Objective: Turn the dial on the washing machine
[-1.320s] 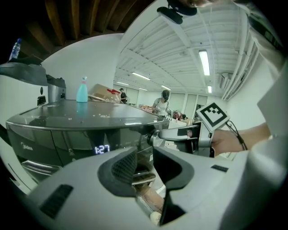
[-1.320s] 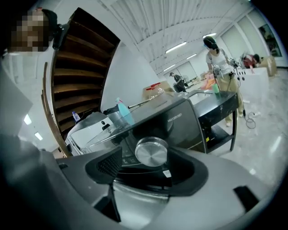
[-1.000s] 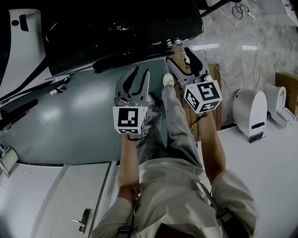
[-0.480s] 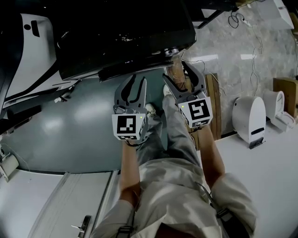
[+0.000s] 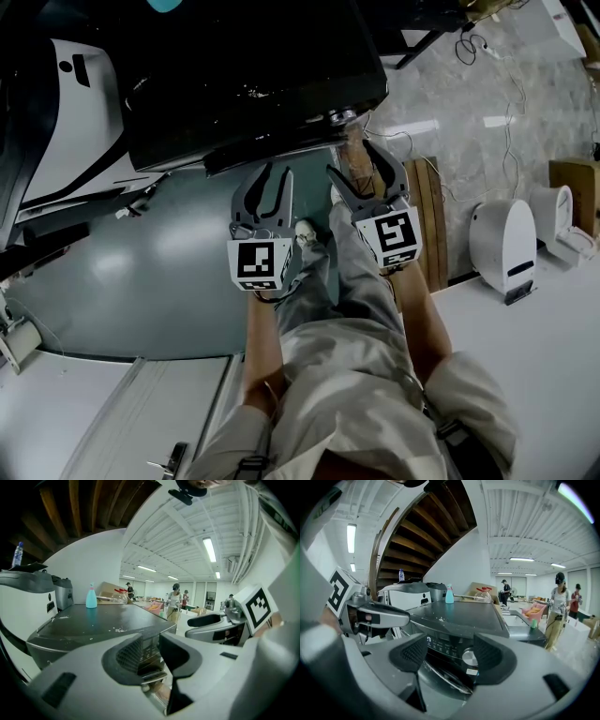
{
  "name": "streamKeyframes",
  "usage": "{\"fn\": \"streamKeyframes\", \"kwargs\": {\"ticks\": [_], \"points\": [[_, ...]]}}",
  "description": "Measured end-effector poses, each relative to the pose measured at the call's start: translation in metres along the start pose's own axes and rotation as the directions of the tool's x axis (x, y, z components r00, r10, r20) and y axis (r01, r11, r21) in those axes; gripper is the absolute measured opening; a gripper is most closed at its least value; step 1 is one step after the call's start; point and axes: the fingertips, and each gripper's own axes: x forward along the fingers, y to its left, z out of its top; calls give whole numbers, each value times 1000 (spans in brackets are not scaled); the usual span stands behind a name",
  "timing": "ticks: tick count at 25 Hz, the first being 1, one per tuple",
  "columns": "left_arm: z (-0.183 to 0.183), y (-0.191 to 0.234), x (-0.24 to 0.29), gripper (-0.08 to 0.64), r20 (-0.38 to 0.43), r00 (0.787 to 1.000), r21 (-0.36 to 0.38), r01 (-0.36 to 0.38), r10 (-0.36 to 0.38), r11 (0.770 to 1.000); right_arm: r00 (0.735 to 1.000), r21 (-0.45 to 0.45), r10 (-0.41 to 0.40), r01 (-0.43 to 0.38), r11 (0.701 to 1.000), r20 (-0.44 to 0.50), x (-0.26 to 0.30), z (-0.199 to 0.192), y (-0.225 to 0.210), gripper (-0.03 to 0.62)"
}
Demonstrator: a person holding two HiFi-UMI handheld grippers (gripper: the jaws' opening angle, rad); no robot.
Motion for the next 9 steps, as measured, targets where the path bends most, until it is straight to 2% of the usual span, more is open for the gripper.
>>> {"fn": "streamKeyframes", "kwargs": {"ticks": [9], "points": [[-1,-1,6,120,-18,1000,10,9,-9,1000,1000,9,0,0,1000,-12,6,-3,-1,304]]}}
